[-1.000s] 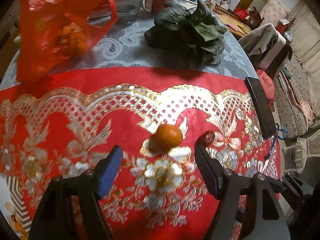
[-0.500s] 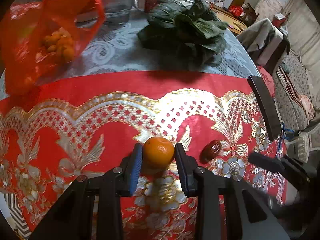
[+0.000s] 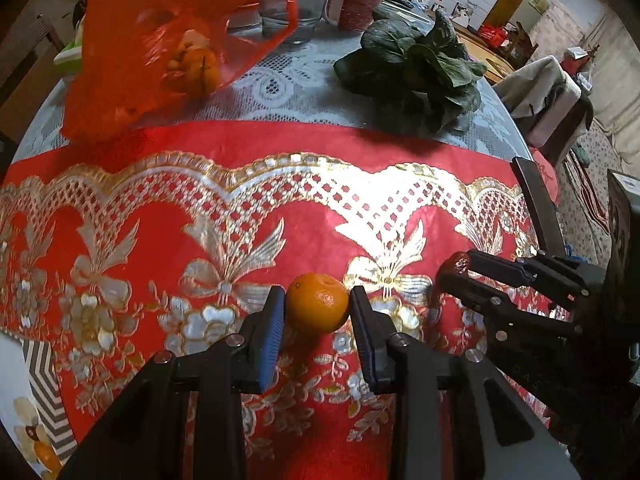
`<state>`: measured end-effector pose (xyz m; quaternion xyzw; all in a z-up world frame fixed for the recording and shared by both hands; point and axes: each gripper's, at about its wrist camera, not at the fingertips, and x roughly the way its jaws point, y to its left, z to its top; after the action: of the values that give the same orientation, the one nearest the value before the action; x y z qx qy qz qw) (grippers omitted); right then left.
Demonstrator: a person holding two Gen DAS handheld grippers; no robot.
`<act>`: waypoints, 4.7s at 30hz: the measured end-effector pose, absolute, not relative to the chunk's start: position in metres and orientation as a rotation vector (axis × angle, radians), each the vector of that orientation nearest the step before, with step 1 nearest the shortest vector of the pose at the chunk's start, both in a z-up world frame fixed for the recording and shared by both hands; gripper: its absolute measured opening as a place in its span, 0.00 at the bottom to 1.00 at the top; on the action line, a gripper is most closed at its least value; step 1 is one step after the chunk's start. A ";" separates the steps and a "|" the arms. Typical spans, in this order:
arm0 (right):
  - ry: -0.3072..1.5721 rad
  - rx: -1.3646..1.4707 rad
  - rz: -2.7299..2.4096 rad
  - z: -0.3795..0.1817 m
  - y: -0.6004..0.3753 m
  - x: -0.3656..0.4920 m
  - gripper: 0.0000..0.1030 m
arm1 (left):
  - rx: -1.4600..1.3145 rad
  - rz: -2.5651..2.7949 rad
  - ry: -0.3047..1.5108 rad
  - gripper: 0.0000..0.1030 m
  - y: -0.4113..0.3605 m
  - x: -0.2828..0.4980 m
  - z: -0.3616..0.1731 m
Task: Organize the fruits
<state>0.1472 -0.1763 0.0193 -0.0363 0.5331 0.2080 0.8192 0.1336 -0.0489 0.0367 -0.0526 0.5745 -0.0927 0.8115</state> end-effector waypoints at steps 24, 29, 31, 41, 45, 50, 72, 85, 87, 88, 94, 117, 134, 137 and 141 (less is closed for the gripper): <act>1.116 0.016 0.540 0.060 -0.129 0.044 0.31 | -0.095 -0.102 1.179 0.31 -0.007 0.035 0.065; 1.105 -0.011 0.571 0.068 -0.108 0.032 0.31 | -0.100 -0.080 1.161 0.31 0.008 0.016 0.075; 1.102 -0.019 0.588 0.070 -0.099 0.027 0.31 | -0.108 -0.068 1.153 0.31 0.016 0.008 0.079; 1.087 -0.093 0.698 0.081 -0.040 0.012 0.31 | -0.159 0.028 1.117 0.31 0.070 -0.022 0.093; 1.078 -0.127 0.746 0.085 -0.014 0.008 0.31 | -0.184 0.072 1.111 0.31 0.094 -0.033 0.095; 1.072 -0.159 0.796 0.089 0.010 0.005 0.31 | -0.214 0.124 1.103 0.31 0.122 -0.042 0.097; 1.075 -0.271 1.004 0.086 0.119 -0.024 0.31 | -0.343 0.334 1.106 0.31 0.236 -0.100 0.088; 1.141 -0.341 1.132 0.059 0.180 -0.047 0.31 | -0.399 0.392 1.156 0.31 0.273 -0.131 0.063; 1.151 -0.360 1.146 0.053 0.189 -0.051 0.31 | -0.402 0.390 1.157 0.31 0.274 -0.131 0.061; 1.155 -0.373 1.150 0.049 0.193 -0.052 0.31 | -0.404 0.389 1.159 0.31 0.274 -0.131 0.060; 1.169 -0.419 1.135 0.034 0.206 -0.054 0.31 | -0.393 0.385 1.163 0.31 0.274 -0.126 0.054; 1.138 -0.327 1.126 0.055 0.179 -0.048 0.61 | -0.333 0.453 1.099 0.70 0.268 -0.119 0.070; 0.953 -0.175 0.917 0.102 0.123 -0.023 0.81 | -0.278 0.502 0.952 0.93 0.248 -0.116 0.115; 0.956 -0.167 0.915 0.097 0.125 -0.022 0.81 | -0.276 0.513 0.965 0.93 0.247 -0.118 0.114; 0.963 -0.187 0.918 0.094 0.125 -0.024 0.81 | -0.281 0.513 0.943 0.93 0.245 -0.125 0.117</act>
<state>-0.0241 0.1245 0.0944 -0.0865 0.4460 0.4251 0.7829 -0.1245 0.2454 0.1168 -0.1336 0.4475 0.2433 0.8501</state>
